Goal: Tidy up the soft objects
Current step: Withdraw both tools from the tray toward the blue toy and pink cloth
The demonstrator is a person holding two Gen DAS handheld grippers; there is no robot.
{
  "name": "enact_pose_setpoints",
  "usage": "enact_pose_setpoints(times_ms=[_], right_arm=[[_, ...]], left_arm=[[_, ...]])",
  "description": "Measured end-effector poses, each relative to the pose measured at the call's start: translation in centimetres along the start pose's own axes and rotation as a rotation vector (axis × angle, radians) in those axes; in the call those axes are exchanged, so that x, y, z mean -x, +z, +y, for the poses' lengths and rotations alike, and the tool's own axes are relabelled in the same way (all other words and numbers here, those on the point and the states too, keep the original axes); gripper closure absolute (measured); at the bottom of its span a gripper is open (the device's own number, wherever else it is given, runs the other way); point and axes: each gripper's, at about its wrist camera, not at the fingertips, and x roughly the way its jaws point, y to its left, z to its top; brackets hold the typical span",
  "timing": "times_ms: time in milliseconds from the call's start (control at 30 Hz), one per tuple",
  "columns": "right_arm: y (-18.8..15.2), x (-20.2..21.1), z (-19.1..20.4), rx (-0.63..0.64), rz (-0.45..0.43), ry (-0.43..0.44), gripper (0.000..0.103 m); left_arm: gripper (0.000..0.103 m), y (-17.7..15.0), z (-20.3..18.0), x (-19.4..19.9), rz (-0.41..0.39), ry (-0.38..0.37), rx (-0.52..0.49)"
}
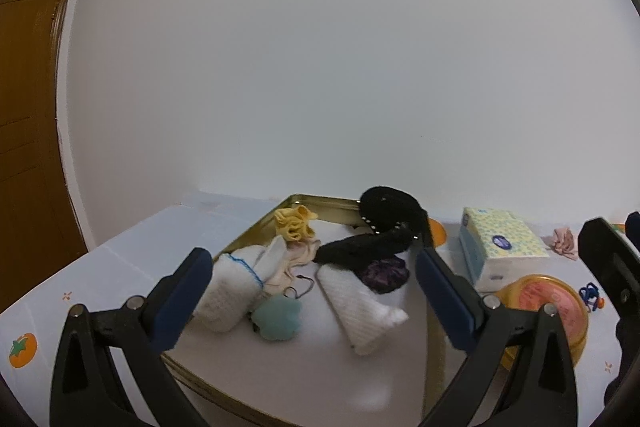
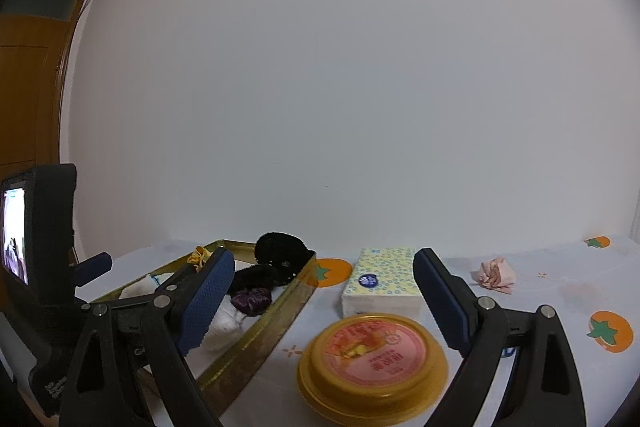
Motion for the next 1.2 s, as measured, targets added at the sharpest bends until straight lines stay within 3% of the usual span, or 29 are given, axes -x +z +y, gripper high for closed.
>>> enact_pose_setpoints(times_ms=[467, 1200], right_arm=[[0.3, 2.6, -3.9, -0.006, 0.008, -0.042, 0.010], [0.4, 3.3, -13.2, -0.029, 0.108, -0.219, 0.010]], left_arm=[[0.000, -0.5, -3.4, 2.1, 0.006, -0.032, -0.014], [0.000, -1.1, -11.6, 3.8, 0.026, -0.161, -0.089]])
